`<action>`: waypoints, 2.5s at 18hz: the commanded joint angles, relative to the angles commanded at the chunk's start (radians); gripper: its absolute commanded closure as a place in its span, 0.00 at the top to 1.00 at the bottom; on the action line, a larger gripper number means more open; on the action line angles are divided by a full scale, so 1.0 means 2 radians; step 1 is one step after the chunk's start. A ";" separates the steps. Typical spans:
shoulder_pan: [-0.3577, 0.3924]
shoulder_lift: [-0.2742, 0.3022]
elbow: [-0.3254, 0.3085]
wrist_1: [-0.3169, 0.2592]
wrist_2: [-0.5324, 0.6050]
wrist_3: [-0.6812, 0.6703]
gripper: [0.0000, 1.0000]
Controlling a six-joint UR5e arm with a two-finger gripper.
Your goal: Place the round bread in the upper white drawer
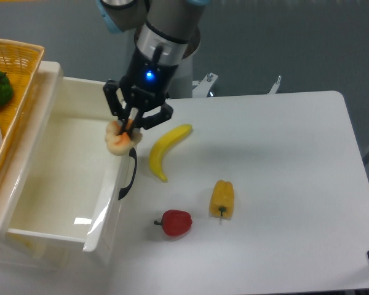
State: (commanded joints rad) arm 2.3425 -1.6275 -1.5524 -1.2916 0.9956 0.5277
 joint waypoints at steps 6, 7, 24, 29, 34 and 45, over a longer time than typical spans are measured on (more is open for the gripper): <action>-0.015 -0.006 -0.002 0.001 0.001 0.002 0.34; -0.015 -0.005 -0.003 0.002 0.001 0.002 0.34; -0.025 -0.002 -0.008 0.002 0.002 0.004 0.58; -0.028 -0.001 -0.008 0.002 0.002 0.004 0.60; -0.031 -0.002 -0.008 0.002 0.002 0.004 0.61; 0.023 -0.002 -0.002 0.010 0.011 0.038 1.00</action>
State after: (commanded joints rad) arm 2.3883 -1.6322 -1.5570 -1.2717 1.0170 0.6029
